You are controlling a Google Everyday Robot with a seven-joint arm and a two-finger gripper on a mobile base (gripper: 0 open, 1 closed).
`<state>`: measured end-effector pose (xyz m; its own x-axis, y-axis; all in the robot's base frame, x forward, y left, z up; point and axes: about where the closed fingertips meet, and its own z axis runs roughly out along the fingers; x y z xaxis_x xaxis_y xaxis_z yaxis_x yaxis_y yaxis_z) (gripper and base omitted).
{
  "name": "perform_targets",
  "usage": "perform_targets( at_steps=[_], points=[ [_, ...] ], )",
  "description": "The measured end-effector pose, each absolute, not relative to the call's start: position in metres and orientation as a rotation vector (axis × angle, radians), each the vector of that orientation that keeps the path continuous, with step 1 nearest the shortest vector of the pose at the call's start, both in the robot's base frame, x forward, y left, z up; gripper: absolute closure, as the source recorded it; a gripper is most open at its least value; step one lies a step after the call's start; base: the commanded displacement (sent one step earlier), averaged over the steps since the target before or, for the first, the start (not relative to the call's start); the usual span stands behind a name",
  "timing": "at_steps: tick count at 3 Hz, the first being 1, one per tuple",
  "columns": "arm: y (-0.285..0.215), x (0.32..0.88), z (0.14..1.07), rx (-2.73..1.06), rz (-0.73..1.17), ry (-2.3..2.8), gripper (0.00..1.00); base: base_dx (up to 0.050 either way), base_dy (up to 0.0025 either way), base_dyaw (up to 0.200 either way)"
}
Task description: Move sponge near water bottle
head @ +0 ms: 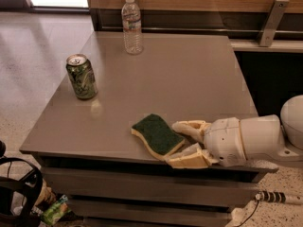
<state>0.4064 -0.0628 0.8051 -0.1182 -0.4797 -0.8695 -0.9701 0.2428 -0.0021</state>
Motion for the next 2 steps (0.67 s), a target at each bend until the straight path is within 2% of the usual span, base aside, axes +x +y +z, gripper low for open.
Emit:
perform_targets(
  at_steps=[1,2],
  points=[
    [-0.0627,0.4064,0.8056,-1.348,0.782,1.725,1.0,0.0,0.0,0.0],
    [-0.0626,0.4064,0.806,-1.349,0.782,1.725,0.75,0.0,0.0,0.0]
  ],
)
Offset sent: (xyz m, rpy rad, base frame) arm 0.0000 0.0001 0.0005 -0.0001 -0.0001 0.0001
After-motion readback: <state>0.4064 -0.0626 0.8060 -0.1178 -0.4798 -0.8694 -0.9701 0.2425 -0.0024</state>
